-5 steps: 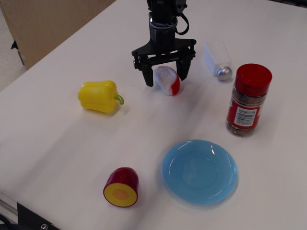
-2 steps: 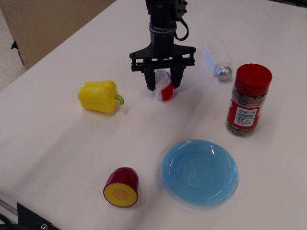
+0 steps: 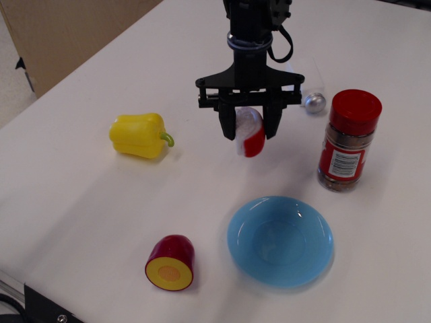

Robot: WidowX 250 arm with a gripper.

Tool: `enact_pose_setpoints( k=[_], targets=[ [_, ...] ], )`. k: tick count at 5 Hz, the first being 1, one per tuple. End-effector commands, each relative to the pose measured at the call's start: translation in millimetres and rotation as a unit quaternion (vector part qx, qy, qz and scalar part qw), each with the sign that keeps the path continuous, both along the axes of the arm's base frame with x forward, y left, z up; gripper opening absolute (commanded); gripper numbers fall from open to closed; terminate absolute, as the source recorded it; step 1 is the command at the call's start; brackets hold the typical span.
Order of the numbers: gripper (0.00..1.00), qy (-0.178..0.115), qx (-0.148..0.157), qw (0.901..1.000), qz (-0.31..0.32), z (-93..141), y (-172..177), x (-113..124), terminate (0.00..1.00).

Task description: Put sushi on plate

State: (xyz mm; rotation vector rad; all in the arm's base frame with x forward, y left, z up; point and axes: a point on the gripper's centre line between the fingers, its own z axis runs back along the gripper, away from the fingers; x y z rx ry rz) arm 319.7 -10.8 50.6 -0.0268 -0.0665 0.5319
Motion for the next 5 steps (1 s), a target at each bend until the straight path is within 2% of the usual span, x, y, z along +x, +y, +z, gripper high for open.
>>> enact_pose_setpoints(
  k=[1,3,4,5],
  targets=[
    [0.0,-0.033,0.006,0.999,-0.029,21,-22,-50,0.0],
    [0.0,-0.013,0.009,0.9976,-0.067,12,-50,-88,0.0],
    [0.0,0.001,-0.002,0.9963,-0.085,2,-62,-98,0.0],
    [0.0,0.003,0.001,0.9942,-0.107,-5,-69,-96,0.0]
  ],
)
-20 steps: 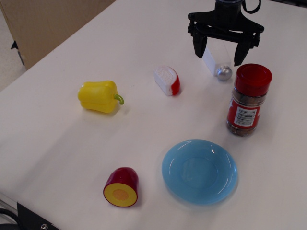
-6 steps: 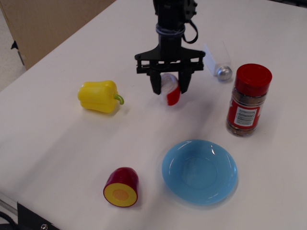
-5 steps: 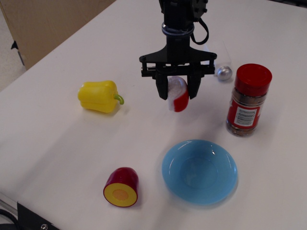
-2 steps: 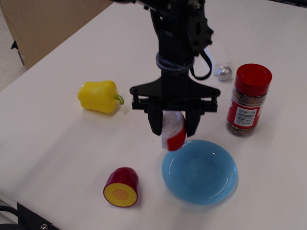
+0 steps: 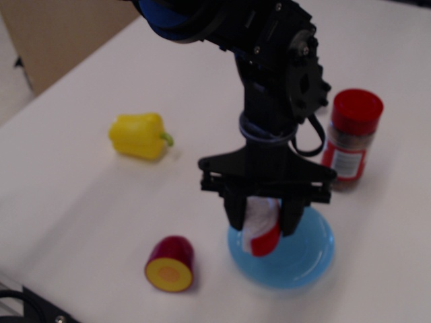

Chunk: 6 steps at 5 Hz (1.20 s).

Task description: Put sushi on plate

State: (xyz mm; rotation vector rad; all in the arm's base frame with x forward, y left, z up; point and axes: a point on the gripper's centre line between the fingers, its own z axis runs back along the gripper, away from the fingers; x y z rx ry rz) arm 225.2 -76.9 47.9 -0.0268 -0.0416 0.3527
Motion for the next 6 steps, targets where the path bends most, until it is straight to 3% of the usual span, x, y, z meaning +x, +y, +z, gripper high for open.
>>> enact_pose_setpoints(
  k=[1,2,4,5,6],
  targets=[
    [1.0,-0.005,0.003,0.9997,-0.024,-7,-4,0,0.0],
    [1.0,-0.001,0.041,0.9989,-0.022,-7,-2,4,0.0],
    [1.0,-0.06,0.043,0.9971,0.019,32,14,10,0.0],
    [1.0,-0.071,0.036,0.9963,0.032,48,23,12,0.0],
    [1.0,-0.071,0.036,0.9963,0.032,48,23,12,0.0]
  ],
)
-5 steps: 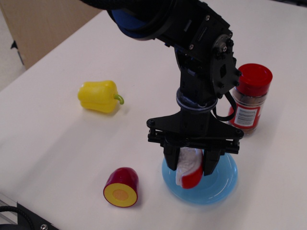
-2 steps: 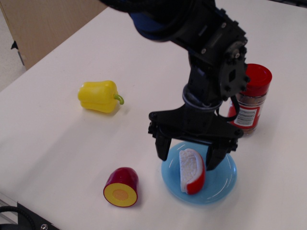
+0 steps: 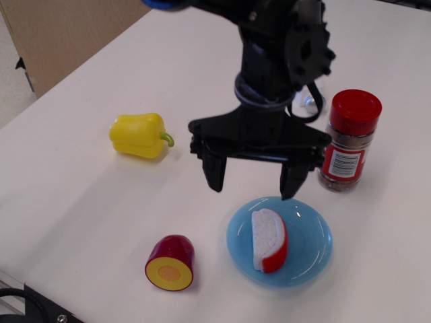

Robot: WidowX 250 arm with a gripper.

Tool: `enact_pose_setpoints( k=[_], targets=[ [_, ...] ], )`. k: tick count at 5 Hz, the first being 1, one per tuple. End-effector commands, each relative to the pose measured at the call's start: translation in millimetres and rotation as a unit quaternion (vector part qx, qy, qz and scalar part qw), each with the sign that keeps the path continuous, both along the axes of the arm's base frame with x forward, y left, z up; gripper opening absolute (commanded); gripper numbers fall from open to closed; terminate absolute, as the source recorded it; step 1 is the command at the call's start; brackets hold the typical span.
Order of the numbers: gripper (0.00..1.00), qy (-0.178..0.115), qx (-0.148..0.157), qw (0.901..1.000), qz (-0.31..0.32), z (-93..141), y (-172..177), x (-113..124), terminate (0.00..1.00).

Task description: Put sushi on plate

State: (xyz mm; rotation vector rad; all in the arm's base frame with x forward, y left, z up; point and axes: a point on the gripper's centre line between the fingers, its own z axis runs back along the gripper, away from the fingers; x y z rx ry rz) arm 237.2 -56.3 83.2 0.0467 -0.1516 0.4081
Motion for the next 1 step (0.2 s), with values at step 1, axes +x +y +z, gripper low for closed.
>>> enact_pose_setpoints(
  k=[1],
  targets=[
    [1.0,-0.024,-0.008,0.9997,0.001,12.7,2.0,-0.1,1.0]
  ],
)
